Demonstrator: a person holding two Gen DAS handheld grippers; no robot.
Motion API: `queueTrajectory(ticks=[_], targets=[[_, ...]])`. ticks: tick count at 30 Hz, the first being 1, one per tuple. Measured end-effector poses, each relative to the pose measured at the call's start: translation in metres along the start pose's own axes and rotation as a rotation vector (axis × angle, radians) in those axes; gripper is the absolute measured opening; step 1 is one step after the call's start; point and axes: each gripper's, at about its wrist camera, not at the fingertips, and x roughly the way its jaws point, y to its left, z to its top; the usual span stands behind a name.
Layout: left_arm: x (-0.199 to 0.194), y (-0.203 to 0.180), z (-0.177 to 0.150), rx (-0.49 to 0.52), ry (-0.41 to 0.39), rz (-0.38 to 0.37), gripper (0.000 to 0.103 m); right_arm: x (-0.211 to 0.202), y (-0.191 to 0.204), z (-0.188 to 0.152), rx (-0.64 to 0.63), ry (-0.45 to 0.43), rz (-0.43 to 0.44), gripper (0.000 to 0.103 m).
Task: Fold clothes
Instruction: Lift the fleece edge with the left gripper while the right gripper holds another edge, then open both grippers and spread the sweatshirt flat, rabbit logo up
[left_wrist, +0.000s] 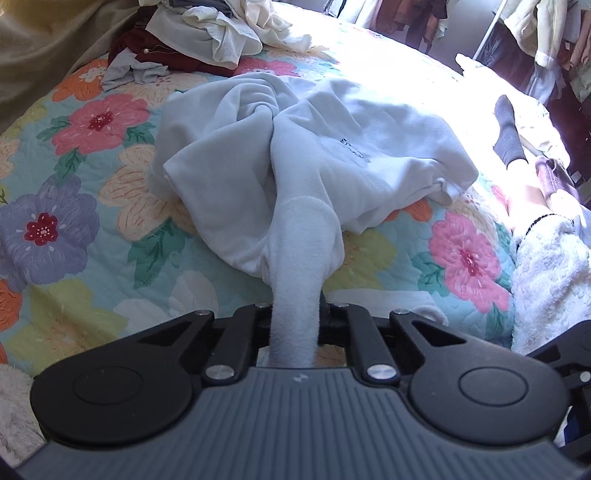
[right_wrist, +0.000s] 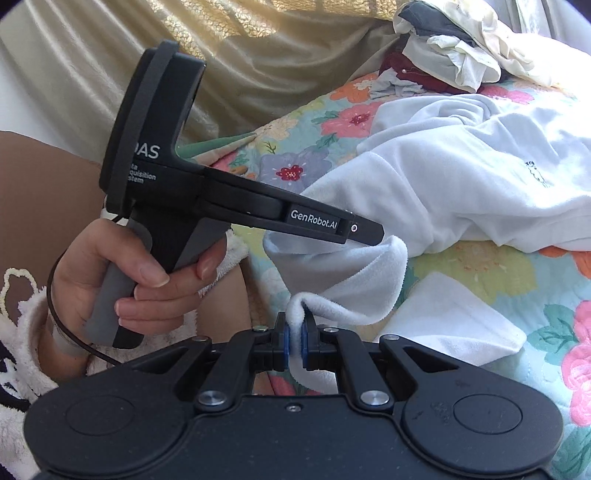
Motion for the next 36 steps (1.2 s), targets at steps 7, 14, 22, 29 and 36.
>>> queueTrajectory(ticks=[7, 14, 22, 29, 36], targets=[[-0.046, -0.015, 0.007, 0.051, -0.040, 0.031, 0.010, -0.025, 0.011, -0.001, 0.015, -0.005, -0.012, 0.013], [-0.097, -0.021, 0.030, 0.058, -0.133, 0.097, 0.020, -0.061, -0.002, 0.013, 0.041, -0.059, -0.166, 0.038], [-0.101, -0.049, 0.054, 0.125, -0.202, 0.127, 0.072, -0.074, -0.040, 0.025, 0.004, 0.036, -0.422, 0.047], [0.039, -0.073, 0.040, 0.097, 0.036, -0.040, 0.078, -0.056, -0.053, 0.027, -0.109, 0.055, -0.579, 0.057], [0.057, -0.081, 0.050, 0.183, -0.010, -0.006, 0.079, -0.048, -0.085, 0.031, -0.124, 0.071, -0.566, 0.059]])
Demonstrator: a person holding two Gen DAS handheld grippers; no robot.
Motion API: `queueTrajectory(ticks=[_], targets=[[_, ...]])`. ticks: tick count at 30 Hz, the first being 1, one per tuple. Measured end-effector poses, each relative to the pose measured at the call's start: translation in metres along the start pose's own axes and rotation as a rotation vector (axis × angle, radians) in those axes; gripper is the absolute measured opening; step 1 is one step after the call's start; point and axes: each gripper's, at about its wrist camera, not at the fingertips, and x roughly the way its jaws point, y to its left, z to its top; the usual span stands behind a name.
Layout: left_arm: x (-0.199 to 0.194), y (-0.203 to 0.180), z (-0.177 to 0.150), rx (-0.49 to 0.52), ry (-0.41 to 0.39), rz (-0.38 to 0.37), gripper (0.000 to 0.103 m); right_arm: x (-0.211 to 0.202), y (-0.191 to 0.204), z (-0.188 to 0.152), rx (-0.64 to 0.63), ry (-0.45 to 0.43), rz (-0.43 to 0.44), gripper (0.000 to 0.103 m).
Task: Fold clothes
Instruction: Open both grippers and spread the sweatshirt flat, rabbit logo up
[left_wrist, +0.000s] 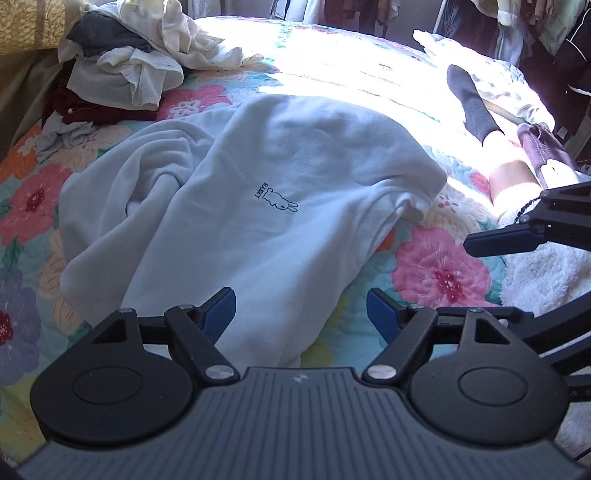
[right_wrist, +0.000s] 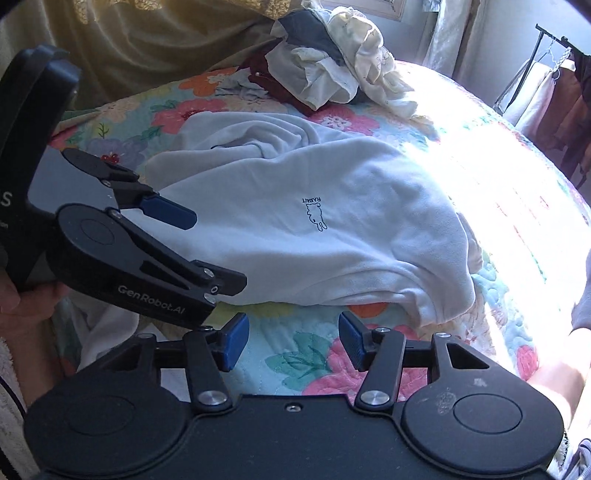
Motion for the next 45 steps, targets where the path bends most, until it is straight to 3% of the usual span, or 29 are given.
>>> queueTrajectory(ticks=[7, 12, 15, 18, 27, 31, 33, 35, 36, 37, 41, 42, 45], targets=[[0.012, -0.004, 0.010, 0.025, 0.076, 0.084, 0.079, 0.017, -0.022, 0.004, -0.046, 0.021, 0.039, 0.059], [0.040, -0.006, 0.007, -0.037, 0.145, 0.147, 0.080, 0.036, -0.045, 0.016, -0.083, 0.058, 0.066, 0.063], [0.058, 0.001, 0.005, -0.143, 0.188, 0.118, 0.080, 0.057, -0.060, 0.023, -0.054, 0.098, 0.089, 0.063], [0.071, 0.002, 0.005, -0.177, 0.200, 0.149, 0.080, 0.072, -0.069, 0.025, -0.044, 0.118, 0.089, 0.064], [0.081, 0.001, 0.007, -0.256, 0.164, 0.120, 0.090, 0.099, -0.092, 0.018, 0.067, 0.144, 0.135, 0.064], [0.076, -0.008, 0.007, -0.178, 0.142, 0.129, 0.086, 0.103, -0.094, 0.016, 0.088, 0.149, 0.148, 0.064], [0.064, -0.013, 0.004, -0.142, 0.076, 0.128, 0.085, 0.102, -0.095, 0.017, 0.094, 0.145, 0.147, 0.064], [0.060, -0.018, 0.002, -0.099, 0.071, 0.136, 0.071, 0.101, -0.094, 0.017, 0.096, 0.143, 0.146, 0.064], [0.060, -0.019, 0.002, -0.078, 0.085, 0.146, 0.043, 0.101, -0.095, 0.018, 0.096, 0.143, 0.145, 0.064], [0.065, -0.020, 0.002, -0.057, 0.118, 0.158, 0.027, 0.101, -0.095, 0.019, 0.097, 0.142, 0.144, 0.064], [0.074, -0.012, 0.003, -0.070, 0.151, 0.159, 0.028, 0.102, -0.093, 0.021, 0.102, 0.140, 0.148, 0.065], [0.074, -0.011, 0.004, -0.075, 0.152, 0.148, 0.034, 0.101, -0.094, 0.021, 0.109, 0.138, 0.149, 0.065], [0.075, -0.012, 0.006, -0.062, 0.155, 0.139, 0.068, 0.097, -0.097, 0.021, 0.135, 0.105, 0.166, 0.065]])
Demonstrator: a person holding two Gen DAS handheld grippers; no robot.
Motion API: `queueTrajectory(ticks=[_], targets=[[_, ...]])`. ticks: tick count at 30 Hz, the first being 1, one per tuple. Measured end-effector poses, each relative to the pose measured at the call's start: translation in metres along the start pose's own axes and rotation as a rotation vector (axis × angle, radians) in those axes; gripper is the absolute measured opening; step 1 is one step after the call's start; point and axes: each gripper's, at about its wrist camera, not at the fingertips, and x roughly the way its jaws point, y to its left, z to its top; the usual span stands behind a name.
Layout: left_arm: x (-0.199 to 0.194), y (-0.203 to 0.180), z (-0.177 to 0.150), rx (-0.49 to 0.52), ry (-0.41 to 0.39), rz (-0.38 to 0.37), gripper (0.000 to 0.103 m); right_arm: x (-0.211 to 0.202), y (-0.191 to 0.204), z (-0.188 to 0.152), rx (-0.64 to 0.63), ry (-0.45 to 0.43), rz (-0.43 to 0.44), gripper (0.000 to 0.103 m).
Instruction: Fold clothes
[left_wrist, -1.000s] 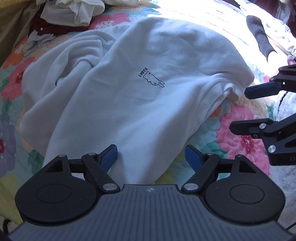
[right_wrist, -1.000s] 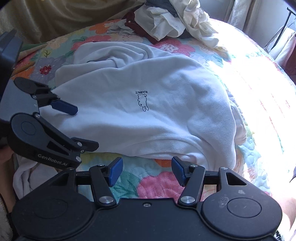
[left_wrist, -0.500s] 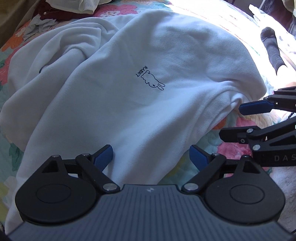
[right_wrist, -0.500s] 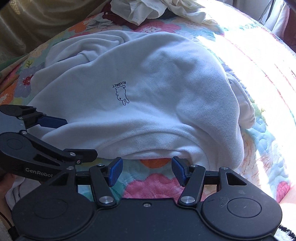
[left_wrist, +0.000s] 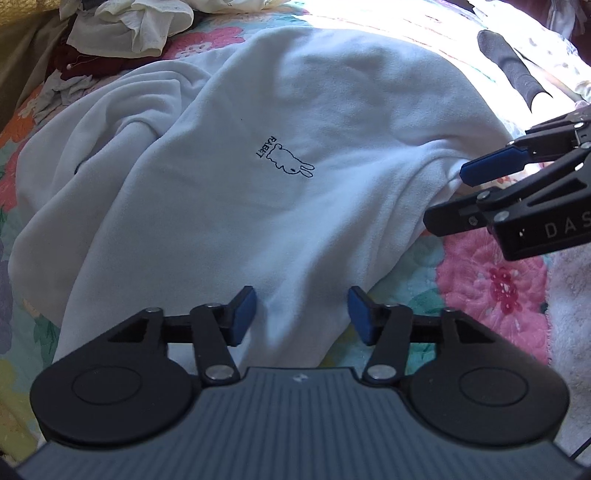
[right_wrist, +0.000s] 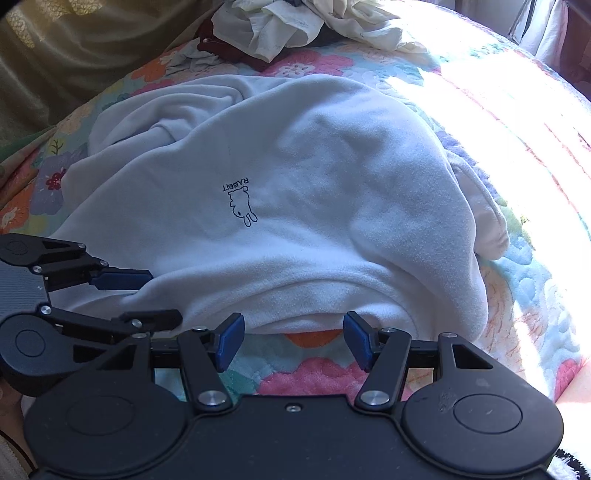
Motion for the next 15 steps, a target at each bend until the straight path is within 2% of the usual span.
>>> queueTrajectory(ticks=[1, 3, 5, 6, 9, 13, 15], targets=[[0.001, 0.000, 0.000, 0.003, 0.004, -0.014, 0.073, -0.004, -0.002, 0.000, 0.017, -0.032, 0.012, 0.065], [0.005, 0.001, 0.000, -0.007, 0.007, -0.058, 0.073, -0.010, -0.007, 0.000, 0.064, -0.083, 0.041, 0.066], [0.012, 0.002, 0.000, -0.027, 0.005, -0.048, 0.069, -0.011, -0.012, 0.001, 0.107, -0.089, 0.078, 0.071], [0.016, 0.000, 0.000, -0.017, 0.011, -0.021, 0.060, -0.008, -0.012, 0.002, 0.115, -0.079, 0.084, 0.071], [0.020, 0.001, 0.003, -0.047, 0.012, -0.006, 0.050, 0.005, -0.010, 0.002, 0.118, -0.042, 0.074, 0.071], [0.013, 0.013, 0.008, -0.123, 0.010, -0.035, 0.024, 0.026, -0.014, -0.003, 0.194, -0.013, 0.063, 0.072], [0.009, 0.022, 0.009, -0.166, 0.010, -0.073, 0.021, 0.033, -0.016, -0.006, 0.236, -0.015, 0.077, 0.073]])
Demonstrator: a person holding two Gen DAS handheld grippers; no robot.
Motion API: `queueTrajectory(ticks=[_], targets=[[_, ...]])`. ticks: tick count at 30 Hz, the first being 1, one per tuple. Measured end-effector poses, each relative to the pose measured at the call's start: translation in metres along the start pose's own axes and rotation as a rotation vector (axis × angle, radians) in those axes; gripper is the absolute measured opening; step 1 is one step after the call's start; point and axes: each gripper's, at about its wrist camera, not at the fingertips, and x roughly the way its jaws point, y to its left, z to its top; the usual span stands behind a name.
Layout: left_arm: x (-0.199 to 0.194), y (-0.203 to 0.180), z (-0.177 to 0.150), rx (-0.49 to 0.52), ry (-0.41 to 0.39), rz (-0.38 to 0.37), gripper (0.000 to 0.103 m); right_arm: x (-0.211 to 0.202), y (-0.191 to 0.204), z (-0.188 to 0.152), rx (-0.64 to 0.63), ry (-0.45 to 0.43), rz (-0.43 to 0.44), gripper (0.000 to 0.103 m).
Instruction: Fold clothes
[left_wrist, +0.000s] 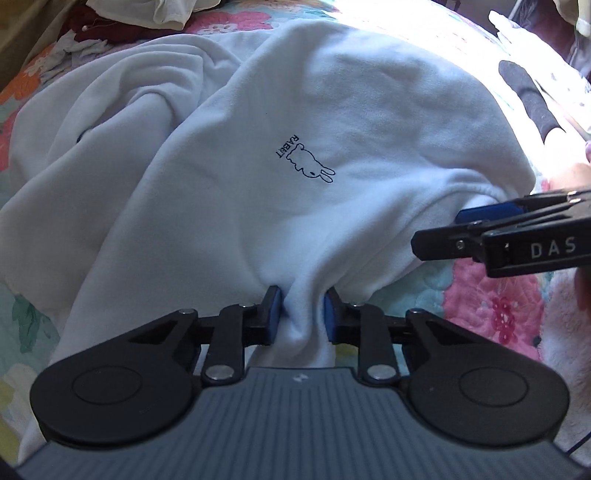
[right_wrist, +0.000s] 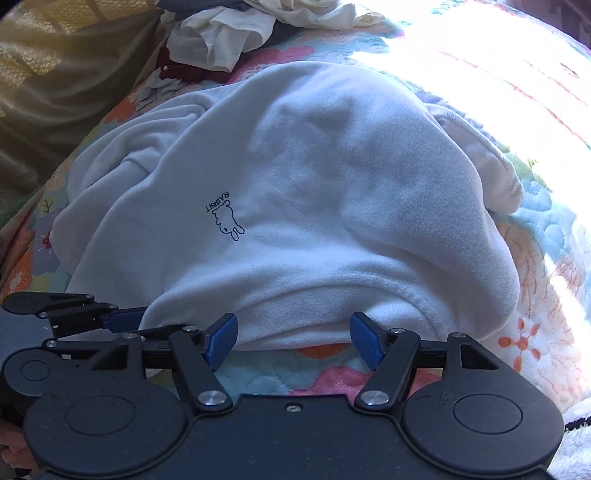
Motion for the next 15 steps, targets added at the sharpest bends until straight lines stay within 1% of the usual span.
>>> queueTrajectory(ticks=[1, 2, 3, 4, 5, 6, 7, 8, 9, 10, 11, 12, 13, 14, 15], targets=[[-0.001, 0.004, 0.001, -0.015, -0.002, -0.021, 0.019, 0.003, -0.002, -0.001, 0.029, -0.007, 0.016, 0.075], [-0.002, 0.006, 0.001, -0.026, -0.003, -0.036, 0.019, 0.006, -0.006, -0.001, 0.063, -0.018, 0.036, 0.081], [-0.002, 0.005, 0.000, -0.022, -0.004, -0.032, 0.019, 0.012, -0.008, -0.001, 0.093, -0.040, 0.049, 0.083], [-0.002, 0.003, -0.001, -0.018, -0.004, -0.027, 0.019, 0.019, -0.006, -0.002, 0.075, -0.073, 0.019, 0.082], [-0.002, 0.001, -0.001, -0.014, -0.005, -0.022, 0.019, 0.026, 0.001, -0.004, 0.025, -0.100, -0.028, 0.081], [-0.002, -0.001, -0.002, -0.010, -0.005, -0.018, 0.019, 0.032, 0.014, -0.007, -0.075, -0.121, -0.089, 0.080], [-0.003, -0.003, -0.003, -0.005, -0.005, -0.013, 0.018, 0.031, 0.024, -0.009, -0.138, -0.131, -0.082, 0.073], [-0.005, -0.005, -0.003, 0.003, -0.003, -0.010, 0.018, 0.029, 0.034, -0.011, -0.200, -0.142, -0.075, 0.044], [-0.006, -0.006, -0.004, 0.005, 0.000, -0.013, 0.016, 0.028, 0.044, -0.013, -0.262, -0.152, -0.068, 0.020], [-0.008, -0.003, -0.004, -0.011, 0.009, -0.043, 0.016, 0.023, 0.047, -0.014, -0.259, -0.148, -0.034, 0.005], [-0.010, 0.000, -0.004, -0.031, 0.020, -0.079, 0.016, 0.017, 0.050, -0.016, -0.290, -0.159, -0.057, 0.005], [-0.014, 0.005, -0.003, -0.068, 0.034, -0.139, 0.016, 0.012, 0.054, -0.019, -0.320, -0.170, -0.081, 0.005], [-0.018, 0.010, -0.003, -0.099, 0.043, -0.183, 0.015, 0.003, 0.057, -0.023, -0.344, -0.194, -0.095, 0.005], [-0.023, 0.014, -0.003, -0.122, 0.049, -0.220, 0.014, -0.005, 0.061, -0.027, -0.368, -0.217, -0.109, 0.005], [-0.029, 0.014, -0.005, -0.120, 0.044, -0.230, 0.014, -0.017, 0.061, -0.030, -0.364, -0.229, -0.100, 0.005]])
